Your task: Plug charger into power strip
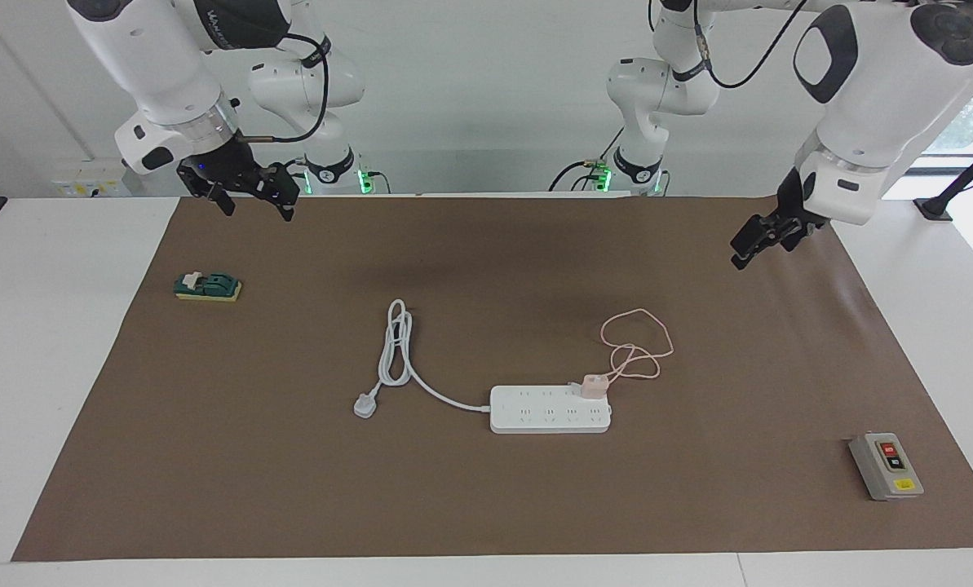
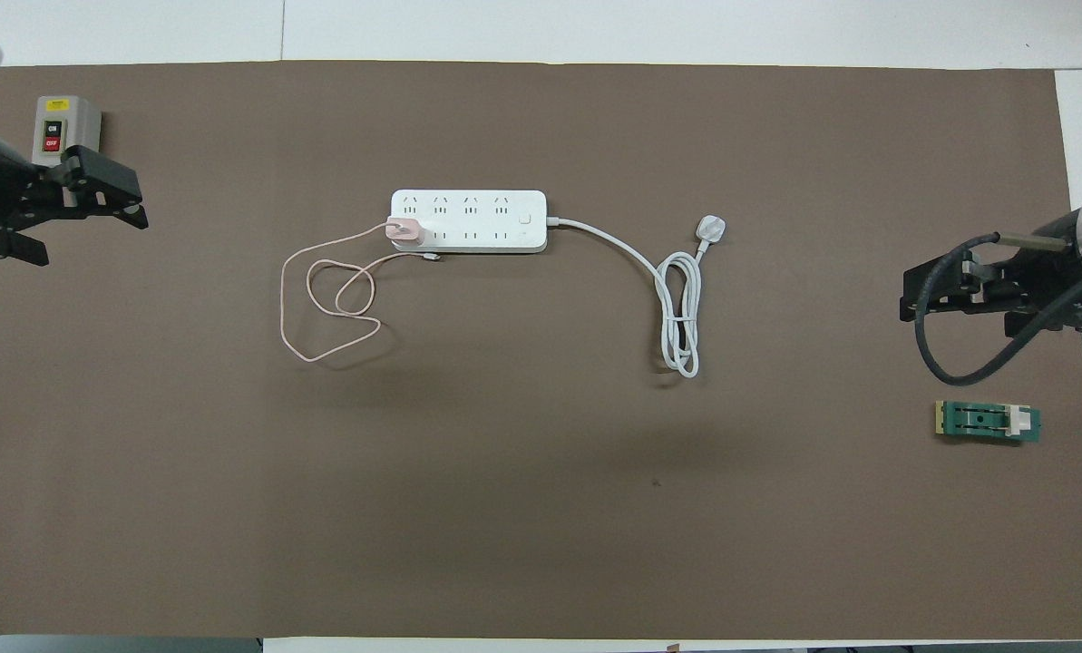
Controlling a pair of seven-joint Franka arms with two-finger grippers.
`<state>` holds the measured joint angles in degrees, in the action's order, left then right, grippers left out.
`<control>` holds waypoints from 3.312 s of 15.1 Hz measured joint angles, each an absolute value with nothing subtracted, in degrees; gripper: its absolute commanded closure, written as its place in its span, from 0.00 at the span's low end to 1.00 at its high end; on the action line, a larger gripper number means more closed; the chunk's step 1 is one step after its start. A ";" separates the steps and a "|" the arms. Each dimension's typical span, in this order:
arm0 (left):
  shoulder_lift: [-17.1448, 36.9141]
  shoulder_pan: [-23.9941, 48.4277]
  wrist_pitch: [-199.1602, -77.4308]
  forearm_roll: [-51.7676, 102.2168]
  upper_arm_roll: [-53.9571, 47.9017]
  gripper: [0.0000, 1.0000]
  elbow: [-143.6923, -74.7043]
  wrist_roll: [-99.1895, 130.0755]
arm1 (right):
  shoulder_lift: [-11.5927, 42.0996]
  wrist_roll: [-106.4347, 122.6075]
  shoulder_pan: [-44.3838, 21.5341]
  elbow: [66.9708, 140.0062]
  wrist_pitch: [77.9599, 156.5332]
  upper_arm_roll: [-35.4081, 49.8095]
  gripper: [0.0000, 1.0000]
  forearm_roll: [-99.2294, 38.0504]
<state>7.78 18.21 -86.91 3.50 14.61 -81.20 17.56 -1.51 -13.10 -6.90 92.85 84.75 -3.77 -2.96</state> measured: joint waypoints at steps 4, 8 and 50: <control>0.58 15.40 -82.95 2.14 14.63 0.00 -85.99 10.14 | -1.51 -13.10 -6.90 92.85 84.75 -3.77 0.00 -2.96; -2.29 14.13 -83.37 2.05 14.56 0.00 -87.62 9.20 | -1.52 -13.10 -6.90 92.85 84.75 -3.77 0.00 -2.96; -0.83 0.05 -85.07 1.01 -2.50 0.00 -90.42 2.01 | -1.52 -13.10 -6.90 92.85 84.75 -3.77 0.00 -2.96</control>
